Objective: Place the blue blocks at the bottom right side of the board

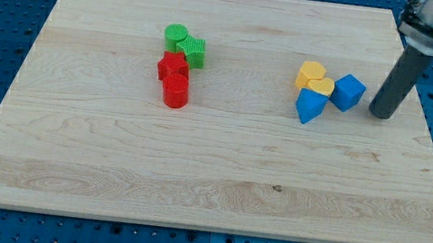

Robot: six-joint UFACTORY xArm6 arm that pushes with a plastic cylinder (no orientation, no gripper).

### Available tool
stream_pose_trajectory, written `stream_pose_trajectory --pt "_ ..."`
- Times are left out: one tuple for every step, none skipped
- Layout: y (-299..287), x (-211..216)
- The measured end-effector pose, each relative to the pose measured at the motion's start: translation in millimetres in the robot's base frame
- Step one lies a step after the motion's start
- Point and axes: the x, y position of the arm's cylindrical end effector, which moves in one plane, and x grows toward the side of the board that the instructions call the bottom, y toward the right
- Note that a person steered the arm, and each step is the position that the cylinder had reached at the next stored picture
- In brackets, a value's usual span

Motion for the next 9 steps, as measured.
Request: stream_pose_trajectory --pt "-16.7 -37.7" --pt "-77.2 -42.4" --pt "-88.0 -23.3" --pt "-72.0 -5.1" --pt "-64.6 -12.4" --pt "-54.8 -20.3" --pt "-54.8 -7.2" --pt "-54.8 36.4" --pt "-62.8 54.5"
